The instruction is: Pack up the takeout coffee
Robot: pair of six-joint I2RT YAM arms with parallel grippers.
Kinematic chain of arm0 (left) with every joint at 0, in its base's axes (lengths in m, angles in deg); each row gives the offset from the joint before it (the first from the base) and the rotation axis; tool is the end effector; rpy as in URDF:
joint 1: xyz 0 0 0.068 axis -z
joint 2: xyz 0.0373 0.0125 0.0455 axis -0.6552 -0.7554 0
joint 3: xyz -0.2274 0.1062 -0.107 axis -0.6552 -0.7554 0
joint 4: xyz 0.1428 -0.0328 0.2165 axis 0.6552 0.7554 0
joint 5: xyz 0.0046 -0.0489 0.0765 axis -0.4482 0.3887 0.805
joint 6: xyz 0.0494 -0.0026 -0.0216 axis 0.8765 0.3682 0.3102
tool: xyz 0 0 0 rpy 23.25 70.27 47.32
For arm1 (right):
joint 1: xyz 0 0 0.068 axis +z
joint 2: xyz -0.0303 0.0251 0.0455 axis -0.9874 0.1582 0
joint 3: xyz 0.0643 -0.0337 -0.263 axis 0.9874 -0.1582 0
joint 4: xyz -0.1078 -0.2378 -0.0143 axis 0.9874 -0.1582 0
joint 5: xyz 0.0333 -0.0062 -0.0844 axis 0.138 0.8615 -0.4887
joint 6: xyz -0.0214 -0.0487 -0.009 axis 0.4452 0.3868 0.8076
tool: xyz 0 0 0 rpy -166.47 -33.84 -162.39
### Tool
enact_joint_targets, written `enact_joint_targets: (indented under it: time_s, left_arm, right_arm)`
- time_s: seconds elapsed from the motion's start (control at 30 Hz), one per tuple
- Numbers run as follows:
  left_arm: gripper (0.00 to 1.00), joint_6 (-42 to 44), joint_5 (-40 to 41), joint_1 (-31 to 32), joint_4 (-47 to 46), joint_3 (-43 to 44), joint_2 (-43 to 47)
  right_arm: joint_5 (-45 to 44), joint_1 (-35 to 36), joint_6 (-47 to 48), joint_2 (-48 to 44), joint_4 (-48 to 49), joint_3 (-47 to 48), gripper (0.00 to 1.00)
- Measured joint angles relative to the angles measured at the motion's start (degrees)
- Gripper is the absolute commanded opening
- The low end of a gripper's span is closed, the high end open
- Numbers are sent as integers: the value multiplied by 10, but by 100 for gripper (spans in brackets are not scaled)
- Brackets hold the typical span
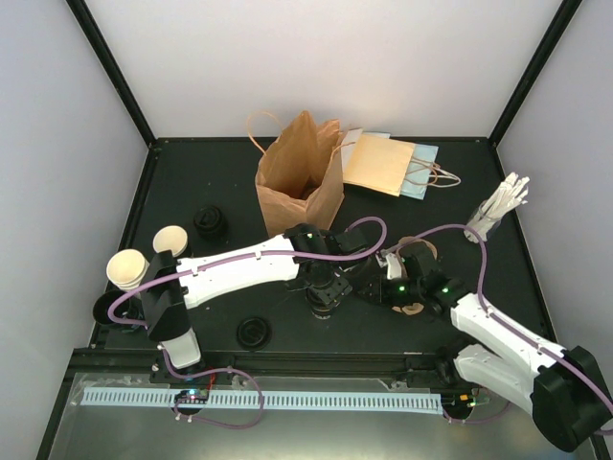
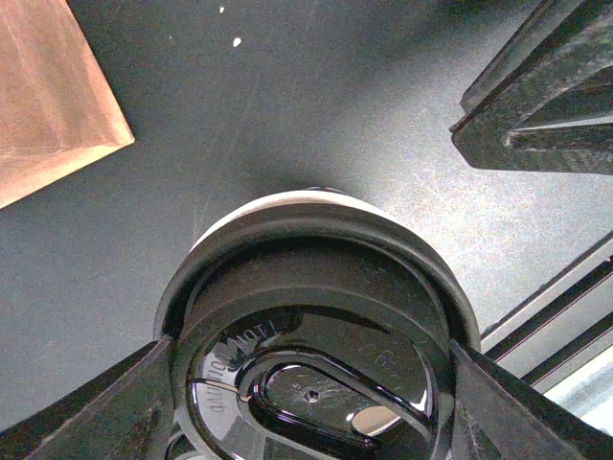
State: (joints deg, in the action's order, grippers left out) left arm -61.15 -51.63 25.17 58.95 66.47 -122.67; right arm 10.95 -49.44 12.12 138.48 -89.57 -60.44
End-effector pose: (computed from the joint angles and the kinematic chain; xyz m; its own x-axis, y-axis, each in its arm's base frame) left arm 0.1389 -0.3031 0.2801 -0.6923 0.6861 -0.2238 0.6969 0.7161 0.0395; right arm 0.1397 0.1083 0.1807 -0.9695 0.0526 -0.2396 -0.1496 0.6471 0.7476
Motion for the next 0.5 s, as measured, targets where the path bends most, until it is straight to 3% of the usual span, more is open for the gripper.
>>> enact_joint_targets:
  time_s: [0.5]
  left_arm:
    - [60,0,0,1,4,11,-3]
  right_arm:
    - [20,0,1,50,41,0,19]
